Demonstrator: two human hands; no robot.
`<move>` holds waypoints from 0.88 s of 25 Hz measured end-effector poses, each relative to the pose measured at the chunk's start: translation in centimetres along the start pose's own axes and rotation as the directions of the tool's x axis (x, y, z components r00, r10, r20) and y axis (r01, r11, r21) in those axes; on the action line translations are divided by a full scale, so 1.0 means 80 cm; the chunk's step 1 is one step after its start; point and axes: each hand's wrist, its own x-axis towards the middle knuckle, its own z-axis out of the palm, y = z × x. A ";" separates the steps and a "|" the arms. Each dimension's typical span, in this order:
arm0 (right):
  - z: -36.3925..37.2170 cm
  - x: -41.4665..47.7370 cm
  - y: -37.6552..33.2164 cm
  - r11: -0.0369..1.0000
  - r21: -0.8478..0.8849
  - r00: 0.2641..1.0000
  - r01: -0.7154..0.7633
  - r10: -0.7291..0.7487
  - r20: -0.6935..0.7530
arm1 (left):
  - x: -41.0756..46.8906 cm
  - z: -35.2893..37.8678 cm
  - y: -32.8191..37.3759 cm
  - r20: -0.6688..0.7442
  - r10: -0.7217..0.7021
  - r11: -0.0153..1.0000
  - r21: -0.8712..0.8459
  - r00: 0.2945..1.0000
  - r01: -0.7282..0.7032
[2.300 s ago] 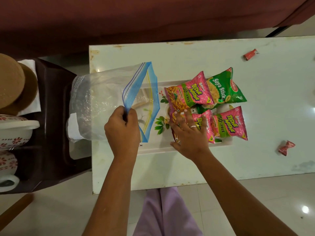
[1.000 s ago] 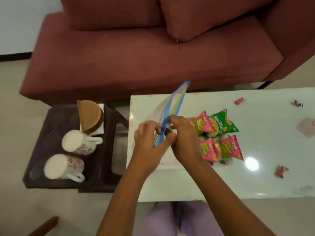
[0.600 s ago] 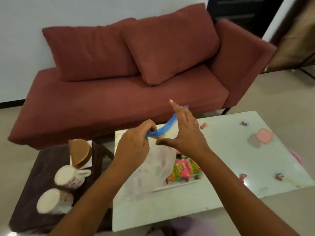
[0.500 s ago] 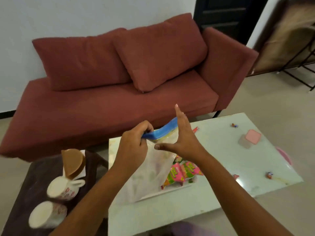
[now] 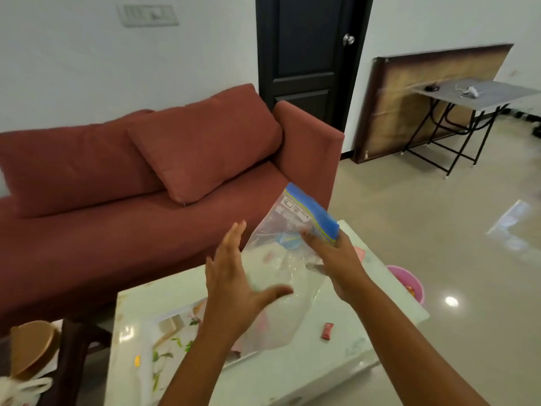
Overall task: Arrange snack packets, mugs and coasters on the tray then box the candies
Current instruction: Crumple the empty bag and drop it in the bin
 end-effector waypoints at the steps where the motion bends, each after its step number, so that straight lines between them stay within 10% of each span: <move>1: -0.021 0.001 -0.007 0.994 0.099 0.999 -0.046 0.045 0.008 | -0.007 0.019 0.012 0.153 -0.062 0.995 -0.068 0.986 0.073; 3: -0.044 0.005 -0.020 0.964 0.238 0.992 -0.123 0.115 0.050 | -0.015 0.064 0.037 0.337 -0.084 0.973 -0.177 0.938 0.151; 11: -0.073 0.022 -0.040 0.831 0.409 0.925 -0.377 0.314 0.215 | 0.021 0.136 0.088 0.219 -0.183 0.854 -0.447 0.958 0.265; 14: -0.095 0.026 -0.037 0.992 -0.018 0.992 -0.122 0.122 0.037 | 0.028 0.147 0.092 0.111 -0.340 0.836 -0.419 0.934 0.354; 17: -0.122 0.028 -0.029 0.760 -0.580 0.946 0.295 -0.146 0.289 | 0.052 0.158 0.091 0.005 -0.595 0.721 -0.439 0.804 0.536; 19: -0.130 0.034 -0.018 0.578 -0.732 0.896 0.361 0.002 0.443 | 0.074 0.171 0.087 0.160 -0.675 0.584 -0.481 0.721 0.654; 22: -0.140 0.055 0.002 0.665 -0.716 0.930 0.212 0.088 0.357 | 0.104 0.191 0.095 0.535 -0.598 0.255 -0.579 0.597 0.775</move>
